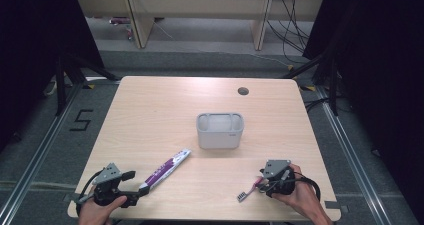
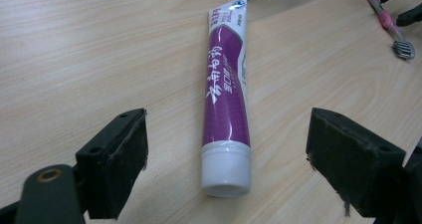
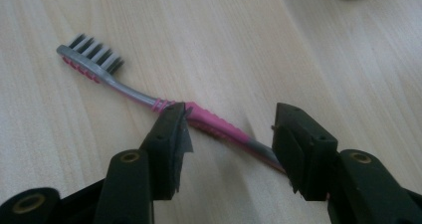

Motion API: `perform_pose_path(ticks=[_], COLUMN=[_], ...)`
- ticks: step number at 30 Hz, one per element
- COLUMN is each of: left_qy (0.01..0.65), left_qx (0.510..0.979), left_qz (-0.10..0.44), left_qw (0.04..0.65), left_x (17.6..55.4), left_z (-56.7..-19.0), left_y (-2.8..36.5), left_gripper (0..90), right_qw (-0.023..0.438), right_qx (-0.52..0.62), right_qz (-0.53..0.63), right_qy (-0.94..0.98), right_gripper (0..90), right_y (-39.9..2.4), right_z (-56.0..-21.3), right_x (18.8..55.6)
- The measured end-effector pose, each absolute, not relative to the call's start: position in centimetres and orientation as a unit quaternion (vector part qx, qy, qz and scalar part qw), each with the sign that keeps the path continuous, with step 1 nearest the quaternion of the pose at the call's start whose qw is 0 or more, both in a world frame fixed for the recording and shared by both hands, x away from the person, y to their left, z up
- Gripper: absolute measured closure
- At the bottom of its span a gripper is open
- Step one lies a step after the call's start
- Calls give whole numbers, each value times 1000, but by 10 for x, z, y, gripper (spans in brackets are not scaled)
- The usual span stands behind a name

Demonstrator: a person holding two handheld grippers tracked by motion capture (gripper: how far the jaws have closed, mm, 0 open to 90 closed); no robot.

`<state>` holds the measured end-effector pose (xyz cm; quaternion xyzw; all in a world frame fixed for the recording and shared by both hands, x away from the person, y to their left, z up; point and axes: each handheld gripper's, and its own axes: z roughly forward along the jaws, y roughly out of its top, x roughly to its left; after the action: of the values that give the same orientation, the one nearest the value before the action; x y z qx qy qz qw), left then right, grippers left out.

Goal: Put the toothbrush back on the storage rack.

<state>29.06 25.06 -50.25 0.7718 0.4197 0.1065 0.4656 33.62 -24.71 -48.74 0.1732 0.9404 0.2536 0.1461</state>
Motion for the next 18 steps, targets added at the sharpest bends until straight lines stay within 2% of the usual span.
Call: perform_pose_path(ticks=[18], left_qy=[420], left_qx=[772], left_qz=[107], left_qw=[466], left_x=[291], left_z=[-503], left_y=[251], left_gripper=[161], right_qw=[117], right_qx=[157], right_qz=[231], right_qy=[953], right_gripper=[552], right_y=[-240], right_z=[-487], right_x=[342])
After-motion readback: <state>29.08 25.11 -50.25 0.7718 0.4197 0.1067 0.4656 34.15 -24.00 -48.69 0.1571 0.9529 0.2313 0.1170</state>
